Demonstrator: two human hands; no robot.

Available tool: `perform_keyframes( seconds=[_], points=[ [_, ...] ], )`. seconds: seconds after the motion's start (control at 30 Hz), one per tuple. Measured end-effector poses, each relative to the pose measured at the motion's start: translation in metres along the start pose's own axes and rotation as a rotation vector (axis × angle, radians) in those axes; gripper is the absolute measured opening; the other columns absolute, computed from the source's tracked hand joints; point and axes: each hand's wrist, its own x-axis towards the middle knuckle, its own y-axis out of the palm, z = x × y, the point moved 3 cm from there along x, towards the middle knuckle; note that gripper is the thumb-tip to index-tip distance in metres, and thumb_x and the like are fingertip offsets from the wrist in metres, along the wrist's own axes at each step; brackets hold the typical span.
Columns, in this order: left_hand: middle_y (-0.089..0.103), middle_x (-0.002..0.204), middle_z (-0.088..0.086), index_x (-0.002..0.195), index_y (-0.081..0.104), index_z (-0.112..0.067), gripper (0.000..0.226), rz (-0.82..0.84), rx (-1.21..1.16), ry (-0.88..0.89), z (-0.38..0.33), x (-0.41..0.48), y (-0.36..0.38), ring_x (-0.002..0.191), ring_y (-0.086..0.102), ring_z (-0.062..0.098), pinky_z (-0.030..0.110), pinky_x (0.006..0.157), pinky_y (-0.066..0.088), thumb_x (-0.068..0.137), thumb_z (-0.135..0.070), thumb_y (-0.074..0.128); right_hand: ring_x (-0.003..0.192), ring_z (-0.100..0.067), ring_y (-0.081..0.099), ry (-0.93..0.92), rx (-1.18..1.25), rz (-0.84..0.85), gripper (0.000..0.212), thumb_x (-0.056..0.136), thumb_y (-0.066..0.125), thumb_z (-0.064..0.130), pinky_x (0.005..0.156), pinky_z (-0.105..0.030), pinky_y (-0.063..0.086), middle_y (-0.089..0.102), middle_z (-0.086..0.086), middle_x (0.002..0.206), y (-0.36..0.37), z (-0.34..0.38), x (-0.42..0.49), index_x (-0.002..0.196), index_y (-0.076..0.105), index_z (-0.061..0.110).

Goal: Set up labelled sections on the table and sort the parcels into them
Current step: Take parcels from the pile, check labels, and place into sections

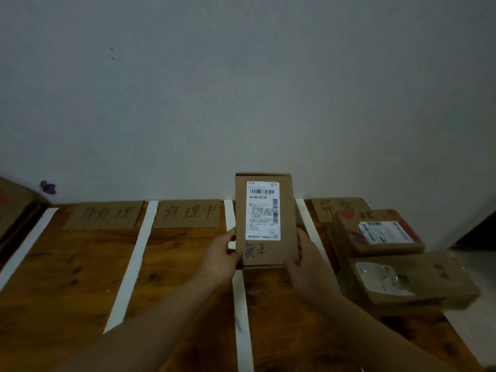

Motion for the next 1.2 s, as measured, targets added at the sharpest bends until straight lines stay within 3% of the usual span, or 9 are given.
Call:
perform_keyframes(
  seconds=[0.07, 0.17, 0.3, 0.43, 0.53, 0.7, 1.1, 1.2],
  points=[
    [0.05, 0.129, -0.006, 0.142, 0.035, -0.025, 0.058, -0.043, 0.02, -0.063, 0.018, -0.003, 0.02, 0.103, 0.054, 0.009, 0.021, 0.07, 0.056, 0.093, 0.002, 0.048, 0.119, -0.003, 0.042, 0.024, -0.01, 0.102, 0.067, 0.094, 0.054, 0.019, 0.094, -0.022, 0.039, 0.042, 0.006, 0.142, 0.006, -0.025, 0.001, 0.149, 0.02, 0.036],
    [0.053, 0.133, 0.001, 0.136, 0.04, -0.024, 0.051, -0.05, 0.068, -0.143, 0.052, -0.008, 0.049, 0.108, 0.057, 0.016, 0.032, 0.082, 0.057, 0.092, 0.0, 0.052, 0.127, -0.013, 0.044, 0.078, -0.038, 0.233, 0.07, 0.094, 0.054, 0.015, 0.102, -0.03, 0.041, 0.041, 0.006, 0.142, 0.016, -0.061, -0.006, 0.149, 0.018, 0.039],
    [0.05, 0.136, -0.005, 0.137, 0.042, -0.026, 0.052, 0.039, 0.221, -0.139, 0.076, -0.011, 0.077, 0.123, 0.05, 0.015, 0.022, 0.092, 0.049, 0.092, -0.004, 0.055, 0.125, -0.018, 0.046, 0.104, -0.126, 0.342, 0.061, 0.097, 0.047, 0.016, 0.104, -0.029, 0.04, 0.042, -0.002, 0.14, 0.025, -0.096, -0.01, 0.15, 0.021, 0.031],
    [0.05, 0.133, -0.004, 0.133, 0.049, -0.025, 0.052, 0.115, 0.386, -0.121, 0.088, -0.005, 0.085, 0.122, 0.048, 0.012, 0.021, 0.1, 0.042, 0.086, -0.008, 0.064, 0.126, -0.018, 0.045, 0.11, -0.144, 0.374, 0.057, 0.098, 0.045, 0.018, 0.105, -0.028, 0.04, 0.042, -0.003, 0.14, 0.033, -0.111, -0.006, 0.15, 0.023, 0.028],
    [0.044, 0.138, -0.008, 0.139, 0.041, -0.028, 0.067, 0.183, 0.492, -0.121, 0.098, 0.0, 0.085, 0.127, 0.043, 0.011, 0.024, 0.106, 0.038, 0.081, -0.011, 0.069, 0.128, -0.017, 0.042, 0.112, -0.154, 0.406, 0.059, 0.099, 0.044, 0.021, 0.106, -0.028, 0.039, 0.04, -0.002, 0.141, 0.041, -0.116, -0.002, 0.151, 0.018, 0.028],
    [0.035, 0.148, -0.008, 0.146, 0.031, -0.027, 0.069, 0.161, 0.684, -0.085, 0.104, 0.017, 0.081, 0.134, 0.036, 0.012, 0.025, 0.11, 0.032, 0.086, -0.017, 0.064, 0.128, -0.016, 0.041, 0.083, -0.193, 0.402, 0.06, 0.099, 0.045, 0.023, 0.106, -0.026, 0.039, 0.038, -0.003, 0.141, 0.054, -0.116, 0.007, 0.151, 0.017, 0.027],
    [0.032, 0.15, -0.005, 0.146, 0.027, -0.03, 0.075, 0.169, 0.777, -0.138, 0.108, 0.033, 0.059, 0.138, 0.028, 0.018, 0.036, 0.113, 0.029, 0.082, -0.031, 0.067, 0.13, -0.021, 0.039, 0.098, -0.258, 0.499, 0.061, 0.097, 0.049, 0.029, 0.108, -0.033, 0.039, 0.038, -0.005, 0.141, 0.057, -0.099, 0.027, 0.15, 0.019, 0.026],
    [0.024, 0.154, -0.002, 0.148, 0.025, -0.025, 0.074, 0.059, 0.752, -0.208, 0.093, 0.026, 0.027, 0.141, 0.023, 0.021, 0.038, 0.114, 0.027, 0.086, -0.038, 0.063, 0.132, -0.024, 0.034, 0.07, -0.316, 0.48, 0.06, 0.095, 0.051, 0.033, 0.108, -0.036, 0.037, 0.034, -0.005, 0.144, 0.046, -0.074, 0.041, 0.148, 0.023, 0.024]
  ],
)
